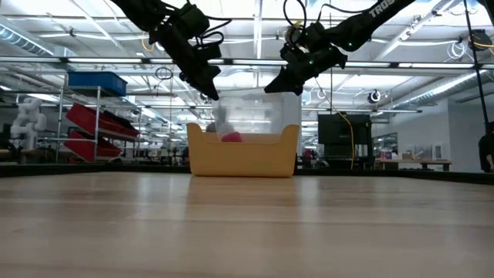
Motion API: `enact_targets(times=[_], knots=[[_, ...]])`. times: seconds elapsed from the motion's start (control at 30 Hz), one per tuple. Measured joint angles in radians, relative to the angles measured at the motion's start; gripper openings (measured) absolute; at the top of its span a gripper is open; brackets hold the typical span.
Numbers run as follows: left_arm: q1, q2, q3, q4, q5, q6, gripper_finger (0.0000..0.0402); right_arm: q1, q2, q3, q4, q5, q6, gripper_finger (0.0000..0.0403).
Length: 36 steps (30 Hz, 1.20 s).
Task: Roll bandage
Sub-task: Put the transparent zip bag with the rolled bandages into the yellow bin, then return to Home Position
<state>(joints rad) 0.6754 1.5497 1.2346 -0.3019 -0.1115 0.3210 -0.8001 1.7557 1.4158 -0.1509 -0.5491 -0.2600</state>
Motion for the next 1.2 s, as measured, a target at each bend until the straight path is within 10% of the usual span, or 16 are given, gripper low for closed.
enact_targets(times=[0.43, 1.2], knots=[[-0.001, 0.000, 0.000, 0.008, 0.080, 0.000, 0.0037, 0.000, 0.000, 0.000, 0.017, 0.053, 0.061, 0.0141], [-0.108, -0.155, 0.000, -0.154, 0.064, -0.054, 0.0167, 0.102, -0.215, 0.000, -0.222, 0.049, 0.013, 0.0145]])
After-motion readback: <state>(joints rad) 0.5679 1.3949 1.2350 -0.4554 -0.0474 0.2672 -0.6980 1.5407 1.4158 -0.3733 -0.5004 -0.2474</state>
